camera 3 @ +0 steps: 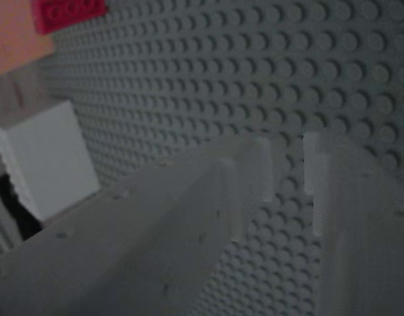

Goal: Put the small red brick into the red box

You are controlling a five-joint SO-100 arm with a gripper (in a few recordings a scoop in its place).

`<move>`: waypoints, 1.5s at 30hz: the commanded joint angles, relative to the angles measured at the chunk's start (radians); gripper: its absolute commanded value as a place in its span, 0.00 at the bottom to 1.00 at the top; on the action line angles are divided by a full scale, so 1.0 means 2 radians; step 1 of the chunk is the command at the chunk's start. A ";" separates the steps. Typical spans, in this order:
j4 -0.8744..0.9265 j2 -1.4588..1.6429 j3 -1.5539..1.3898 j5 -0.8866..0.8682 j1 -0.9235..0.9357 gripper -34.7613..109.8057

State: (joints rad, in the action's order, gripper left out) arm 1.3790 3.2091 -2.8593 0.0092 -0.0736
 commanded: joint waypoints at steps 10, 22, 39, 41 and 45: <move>0.015 0.005 0.003 -0.008 -0.007 0.24; 0.008 0.005 0.015 -0.014 -0.005 0.24; -0.119 -0.295 0.196 -0.010 0.025 0.27; -0.134 -0.359 0.239 -0.014 0.028 0.29; -0.140 -0.502 0.342 -0.029 0.036 0.33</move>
State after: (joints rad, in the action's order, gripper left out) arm 1.1121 2.4145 -2.3853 -0.0291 -0.0123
